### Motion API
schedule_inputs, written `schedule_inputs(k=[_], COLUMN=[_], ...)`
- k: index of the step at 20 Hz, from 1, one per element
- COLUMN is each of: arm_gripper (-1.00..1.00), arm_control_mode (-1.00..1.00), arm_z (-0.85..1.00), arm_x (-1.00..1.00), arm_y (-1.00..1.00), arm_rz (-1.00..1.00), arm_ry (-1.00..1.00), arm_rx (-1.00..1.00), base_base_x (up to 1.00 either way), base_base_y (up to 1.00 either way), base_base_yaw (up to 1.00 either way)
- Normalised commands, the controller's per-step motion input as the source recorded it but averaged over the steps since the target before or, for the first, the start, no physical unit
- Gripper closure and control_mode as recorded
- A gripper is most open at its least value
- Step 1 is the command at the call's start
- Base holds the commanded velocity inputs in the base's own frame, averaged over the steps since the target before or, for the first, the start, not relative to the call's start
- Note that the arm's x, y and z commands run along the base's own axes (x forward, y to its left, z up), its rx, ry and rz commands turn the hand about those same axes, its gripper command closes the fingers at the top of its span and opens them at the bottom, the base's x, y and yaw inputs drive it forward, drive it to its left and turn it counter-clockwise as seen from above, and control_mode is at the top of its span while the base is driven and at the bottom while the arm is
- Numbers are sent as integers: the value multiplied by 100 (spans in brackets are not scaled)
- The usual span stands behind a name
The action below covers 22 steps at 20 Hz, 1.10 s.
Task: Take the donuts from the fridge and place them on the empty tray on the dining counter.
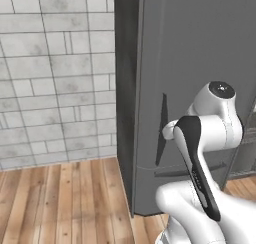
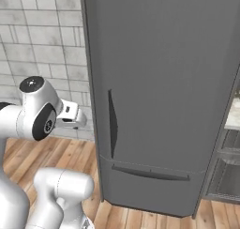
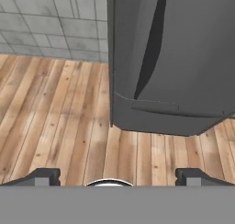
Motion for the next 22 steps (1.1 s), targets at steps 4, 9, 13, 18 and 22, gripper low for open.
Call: schedule_inputs(k=[4, 9, 13, 18, 22], arm_gripper=[-100, -100, -100, -100, -100], arm_control_mode=[100, -100, -100, -100, -100], arm_z=[0, -1, -3, 0, 0], arm_x=[0, -8, -8, 21, 60], arm_y=[0, 0, -9, -27, -26], arm_rz=[0, -1, -7, -3, 0], arm_ry=[0, 0, -6, -3, -1], arm_rx=[0, 0, 0, 0, 0], base_base_x=[-12, -24, 0, 0, 0], base_base_y=[16, 0, 0, 0, 0], base_base_yaw=[0, 0, 0, 0, 0])
